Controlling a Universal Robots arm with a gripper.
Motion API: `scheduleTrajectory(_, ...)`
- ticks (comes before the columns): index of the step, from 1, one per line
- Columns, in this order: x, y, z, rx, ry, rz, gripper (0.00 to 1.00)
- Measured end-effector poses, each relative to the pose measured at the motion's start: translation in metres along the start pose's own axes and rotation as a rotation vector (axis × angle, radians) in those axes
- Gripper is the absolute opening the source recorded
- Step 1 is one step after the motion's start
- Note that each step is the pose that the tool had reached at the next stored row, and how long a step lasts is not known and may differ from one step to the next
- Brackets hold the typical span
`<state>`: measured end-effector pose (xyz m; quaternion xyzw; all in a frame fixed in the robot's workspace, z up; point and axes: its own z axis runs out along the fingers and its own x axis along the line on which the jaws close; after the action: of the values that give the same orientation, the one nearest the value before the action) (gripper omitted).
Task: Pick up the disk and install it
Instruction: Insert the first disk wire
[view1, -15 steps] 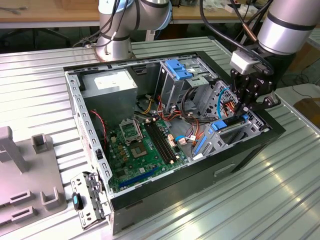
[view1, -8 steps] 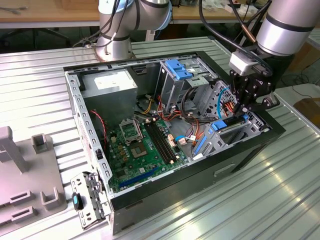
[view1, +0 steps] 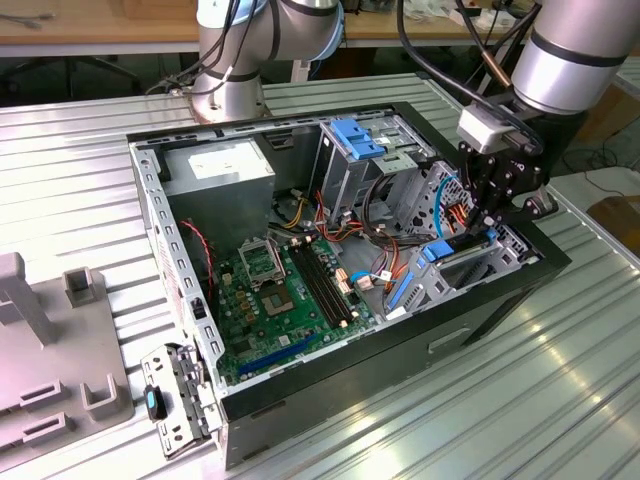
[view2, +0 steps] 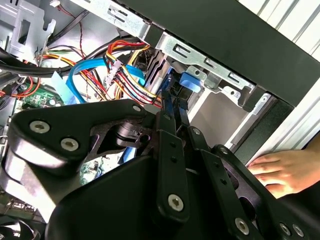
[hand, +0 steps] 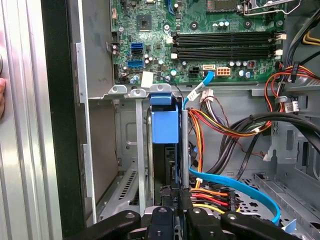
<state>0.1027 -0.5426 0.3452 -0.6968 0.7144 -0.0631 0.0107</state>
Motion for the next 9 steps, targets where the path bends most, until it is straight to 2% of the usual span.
scheduleTrajectory(9,-0.0002,0.0003,0.0027,-0.0001,-0.0003,0.000,0.17)
